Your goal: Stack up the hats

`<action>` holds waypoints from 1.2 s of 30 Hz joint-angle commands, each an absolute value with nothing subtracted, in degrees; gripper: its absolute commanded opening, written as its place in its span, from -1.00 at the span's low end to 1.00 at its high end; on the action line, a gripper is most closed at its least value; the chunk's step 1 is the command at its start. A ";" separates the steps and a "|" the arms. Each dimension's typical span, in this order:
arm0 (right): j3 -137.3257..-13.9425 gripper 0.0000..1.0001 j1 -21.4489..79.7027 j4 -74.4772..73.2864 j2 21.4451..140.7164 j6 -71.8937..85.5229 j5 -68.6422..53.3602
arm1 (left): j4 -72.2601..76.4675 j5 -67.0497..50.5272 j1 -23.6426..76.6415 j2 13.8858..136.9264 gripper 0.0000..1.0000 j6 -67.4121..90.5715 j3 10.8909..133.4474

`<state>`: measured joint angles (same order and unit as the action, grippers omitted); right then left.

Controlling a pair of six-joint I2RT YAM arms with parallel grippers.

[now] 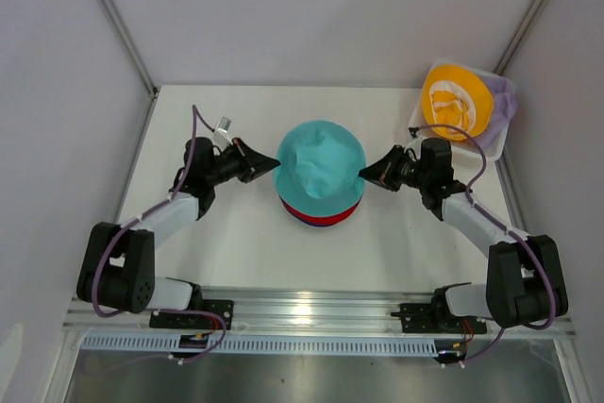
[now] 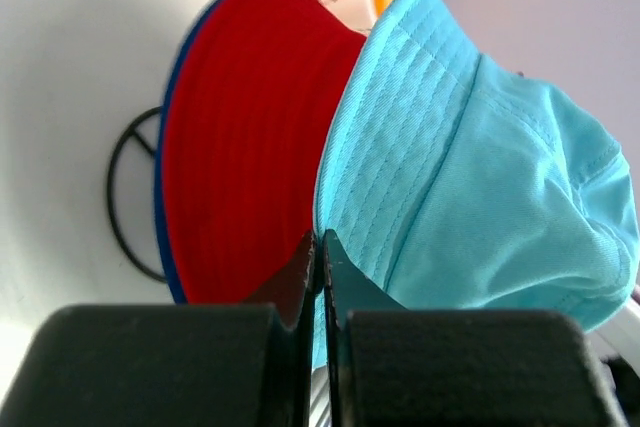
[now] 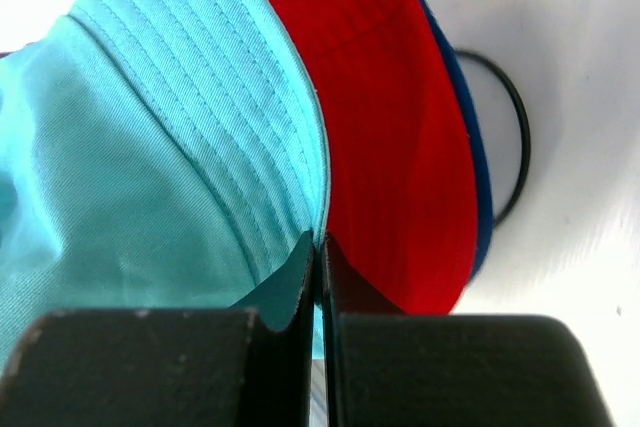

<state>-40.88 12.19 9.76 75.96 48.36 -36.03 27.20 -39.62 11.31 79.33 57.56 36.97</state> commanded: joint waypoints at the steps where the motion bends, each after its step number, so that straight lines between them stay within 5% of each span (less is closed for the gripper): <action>1: -41.05 -1.00 12.39 3.43 75.50 50.62 -35.16 | 14.26 -32.62 11.87 76.38 -0.99 52.92 39.46; 18: -35.24 -0.86 11.34 7.99 84.20 44.03 -36.20 | 19.77 -31.64 15.03 85.61 -0.99 52.47 36.39; 21: -36.29 -0.74 11.25 10.63 82.62 43.68 -37.62 | 17.33 -30.59 15.29 84.20 -0.99 50.03 37.61; 27: -42.71 -0.12 10.29 5.20 76.82 36.92 -36.48 | 11.43 -29.96 15.29 81.92 -0.99 46.24 40.95; 36: -49.30 0.13 1.94 5.17 70.66 34.28 -35.95 | 4.92 -29.44 15.38 81.65 -0.99 42.54 46.23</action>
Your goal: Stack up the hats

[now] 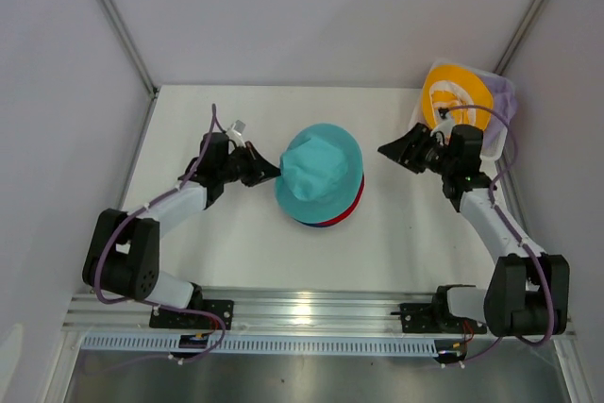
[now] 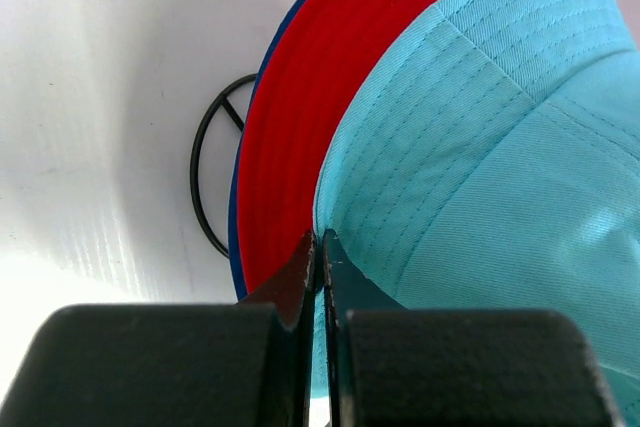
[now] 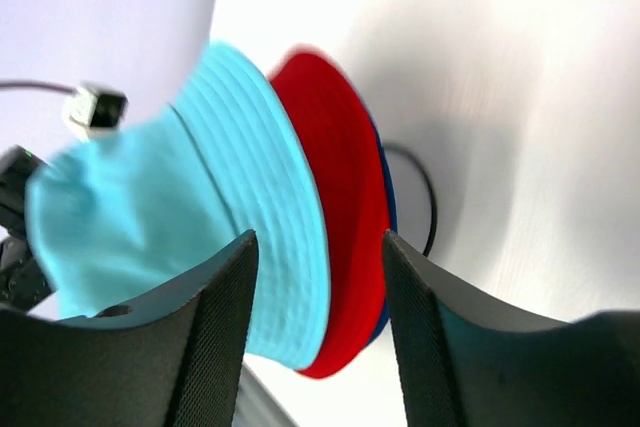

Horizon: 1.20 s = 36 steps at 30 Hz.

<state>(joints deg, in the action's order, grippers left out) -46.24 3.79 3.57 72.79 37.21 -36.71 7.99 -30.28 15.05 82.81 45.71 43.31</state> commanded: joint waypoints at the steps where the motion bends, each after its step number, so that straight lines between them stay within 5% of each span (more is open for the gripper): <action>1: -49.57 0.18 1.67 6.40 70.84 34.28 -35.95 | 4.75 -29.44 15.38 82.00 -0.99 42.45 47.19; 11: -52.38 0.49 7.29 26.72 85.86 42.19 -43.33 | 0.35 -28.30 15.38 85.08 -0.99 39.81 53.87; 18: -54.58 0.51 9.67 33.65 92.90 44.38 -46.05 | -1.13 -27.95 15.38 85.34 -0.99 39.73 54.05; 23: -54.67 0.13 9.76 38.49 94.13 46.84 -46.49 | -1.32 -27.77 15.38 85.43 -0.99 39.55 54.23; 29: -54.14 -1.00 10.28 39.29 97.55 49.48 -46.32 | -1.06 -28.21 15.38 85.78 -0.99 39.90 54.75; 36: -53.00 -1.00 10.55 32.73 97.56 46.77 -42.81 | -2.11 -27.51 15.38 83.85 -0.99 38.94 55.02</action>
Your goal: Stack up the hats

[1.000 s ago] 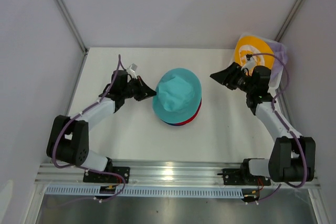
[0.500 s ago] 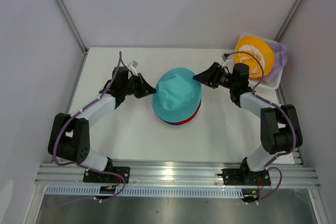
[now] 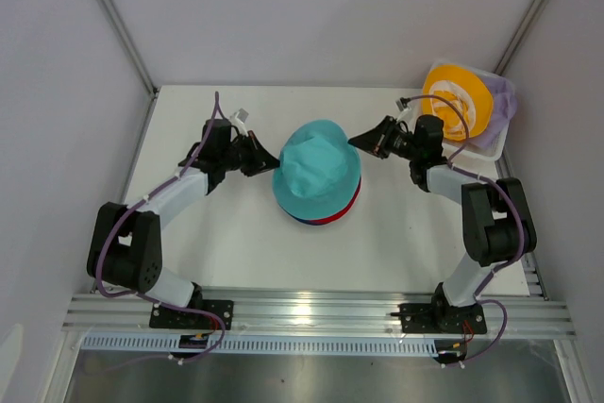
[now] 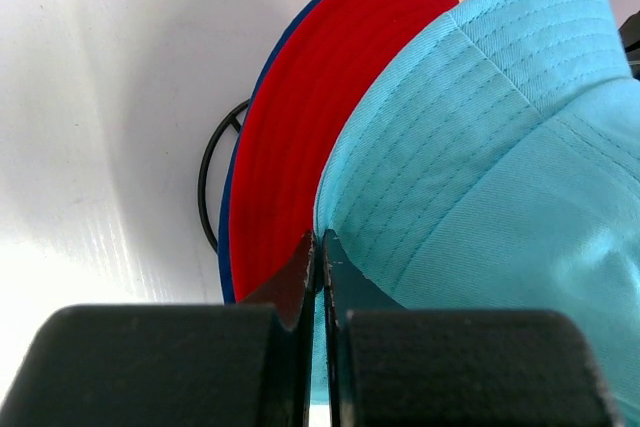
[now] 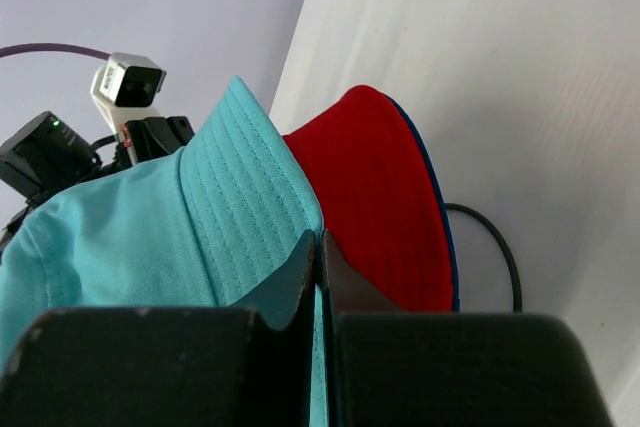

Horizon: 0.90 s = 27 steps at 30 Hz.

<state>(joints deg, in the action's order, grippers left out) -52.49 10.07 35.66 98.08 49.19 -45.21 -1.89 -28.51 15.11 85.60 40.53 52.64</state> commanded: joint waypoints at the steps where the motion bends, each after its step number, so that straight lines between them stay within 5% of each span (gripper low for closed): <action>1: -52.91 -1.00 10.37 31.65 97.47 45.45 -42.19 | -2.81 -27.16 15.38 83.76 -0.99 38.59 55.28; 24: -48.16 -0.99 14.50 18.12 92.73 32.69 -30.94 | -4.66 -21.53 15.38 78.93 -0.99 34.63 52.47; 26: -51.40 -0.72 14.07 15.57 91.67 31.73 -30.76 | -4.57 -21.71 15.38 78.58 -0.99 34.19 52.38; 27: -52.72 -0.37 13.37 11.99 91.23 31.21 -30.50 | -4.57 -21.97 15.38 78.49 -0.98 34.10 52.38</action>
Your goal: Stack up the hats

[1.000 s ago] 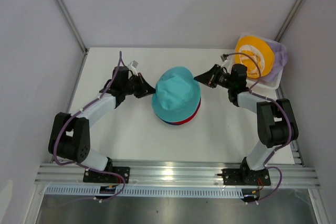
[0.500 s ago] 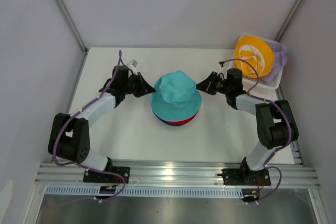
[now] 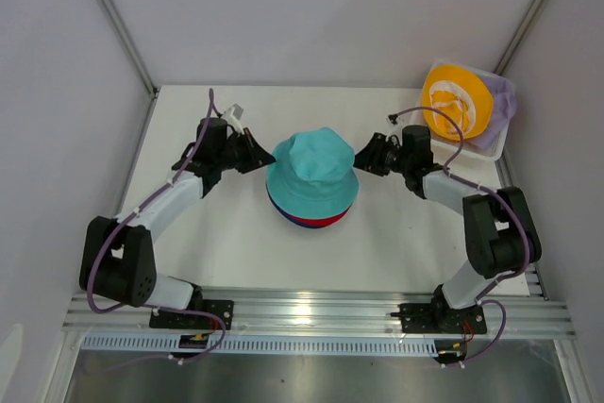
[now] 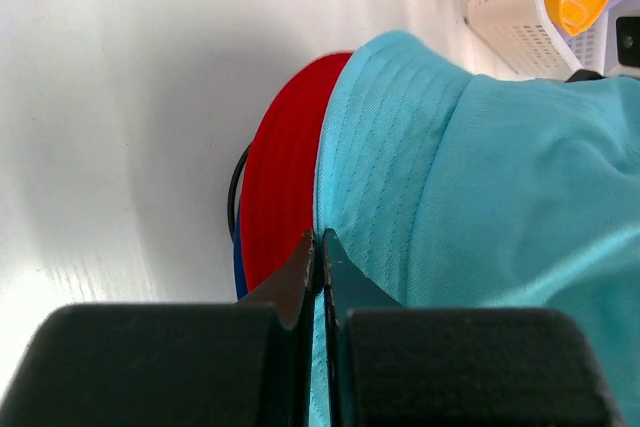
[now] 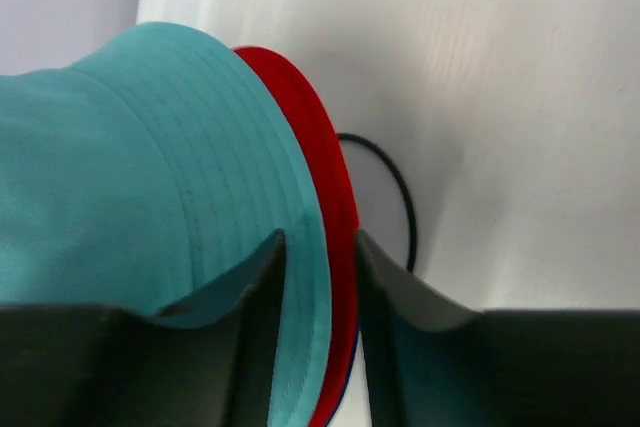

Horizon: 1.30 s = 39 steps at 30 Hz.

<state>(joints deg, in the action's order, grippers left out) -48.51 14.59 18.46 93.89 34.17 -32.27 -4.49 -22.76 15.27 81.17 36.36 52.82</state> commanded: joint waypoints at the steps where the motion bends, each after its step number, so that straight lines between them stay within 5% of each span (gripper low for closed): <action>1: -54.21 -0.20 12.92 9.87 90.45 30.33 -29.98 | -4.57 -22.23 15.38 78.49 -0.95 33.84 52.30; 6: -66.85 0.59 7.04 -4.64 87.98 25.23 -25.85 | -5.26 -22.16 15.29 78.58 -0.27 31.39 52.82; 9: -74.86 0.76 2.03 -10.44 87.28 21.46 -21.72 | -9.56 -17.77 14.94 77.61 0.27 27.52 57.03; 12: -83.28 0.99 -1.56 -15.81 88.41 17.25 -12.86 | -11.95 -15.65 12.93 76.47 0.54 26.46 60.81; 17: -91.22 0.99 -8.85 -20.73 92.98 15.82 -1.85 | -16.95 -12.66 8.79 72.52 0.75 24.97 64.60; 23: -87.12 0.99 -18.62 -17.95 97.03 20.40 -4.48 | -21.35 -8.54 7.21 66.90 0.96 21.36 66.18; 39: -74.97 0.64 -20.48 -8.62 99.66 23.28 -3.96 | -23.03 -11.42 5.80 69.70 0.99 19.60 67.05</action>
